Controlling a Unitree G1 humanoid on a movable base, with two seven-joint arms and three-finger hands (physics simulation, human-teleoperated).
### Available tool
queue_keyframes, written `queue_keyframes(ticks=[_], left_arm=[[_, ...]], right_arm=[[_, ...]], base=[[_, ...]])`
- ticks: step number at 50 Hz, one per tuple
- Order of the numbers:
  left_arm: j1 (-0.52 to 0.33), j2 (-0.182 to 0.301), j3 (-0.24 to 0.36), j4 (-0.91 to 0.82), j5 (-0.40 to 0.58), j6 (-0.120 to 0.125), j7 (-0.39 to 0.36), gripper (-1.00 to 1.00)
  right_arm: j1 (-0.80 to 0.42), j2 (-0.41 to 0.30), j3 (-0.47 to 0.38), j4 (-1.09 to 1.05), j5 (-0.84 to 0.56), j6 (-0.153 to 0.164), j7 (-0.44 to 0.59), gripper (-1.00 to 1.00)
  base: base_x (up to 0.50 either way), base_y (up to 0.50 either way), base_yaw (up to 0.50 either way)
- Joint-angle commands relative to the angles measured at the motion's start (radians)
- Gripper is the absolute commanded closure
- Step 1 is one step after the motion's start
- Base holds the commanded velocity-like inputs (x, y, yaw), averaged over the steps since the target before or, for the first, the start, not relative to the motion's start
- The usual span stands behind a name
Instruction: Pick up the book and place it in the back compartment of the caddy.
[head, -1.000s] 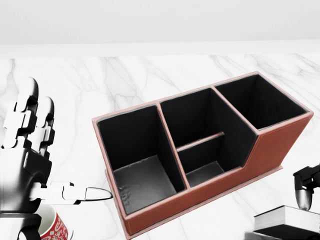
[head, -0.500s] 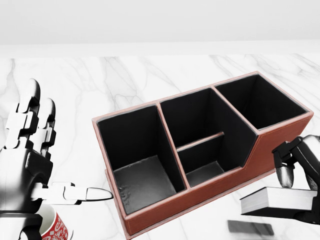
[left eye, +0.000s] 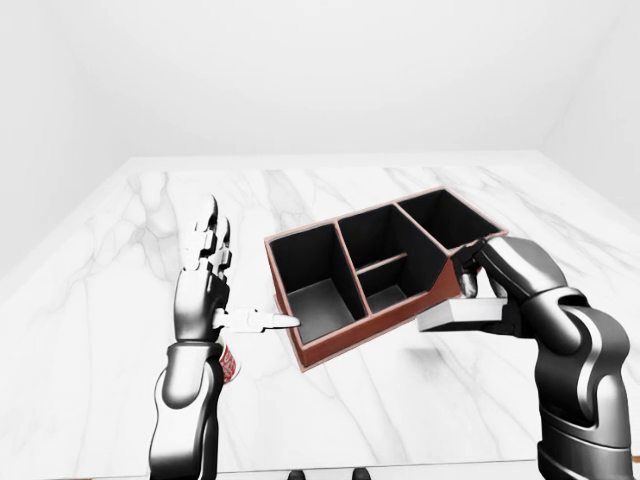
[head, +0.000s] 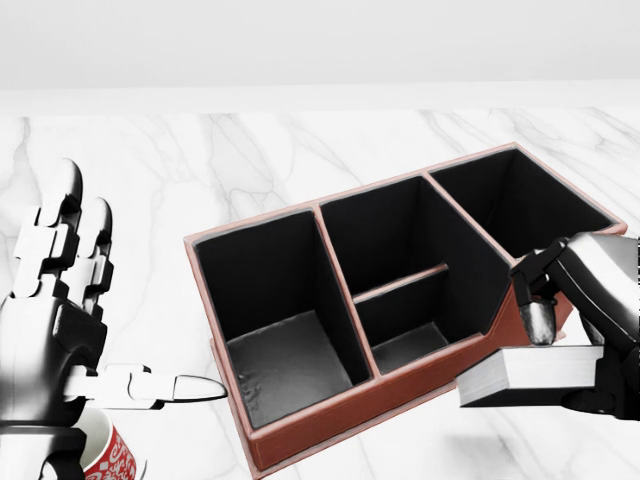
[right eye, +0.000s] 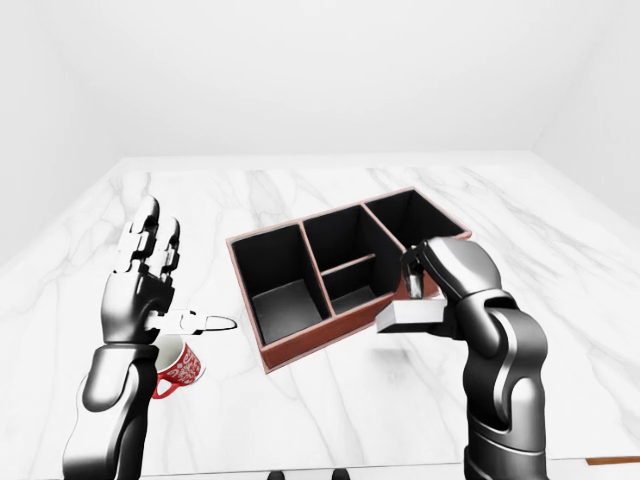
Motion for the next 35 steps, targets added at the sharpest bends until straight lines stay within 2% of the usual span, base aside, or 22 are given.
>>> queue_keyframes(ticks=[1,11,25,35], left_arm=[[0.002,0.000,-0.002,0.003,0.002,0.000,0.000,-1.00],[0.001,-0.001,-0.002,0.001,0.003,0.000,0.001,-1.00],[0.003,-0.001,-0.004,0.001,0.003,0.000,0.000,-1.00],[0.004,-0.001,-0.005,0.006,0.003,0.000,-0.001,-1.00]], right_arm=[[-0.049,0.012,0.036,-0.023,-0.040,0.004,0.006,1.00],[-0.096,0.029,0.080,-0.043,-0.057,0.040,0.006,1.00],[-0.152,0.028,0.106,-0.036,-0.066,0.065,0.006,1.00],[-0.186,0.033,0.128,-0.016,-0.078,0.066,0.006,1.00]], base=[[0.00,0.00,0.00],[0.00,0.00,0.00],[0.00,0.00,0.00],[0.00,0.00,0.00]])
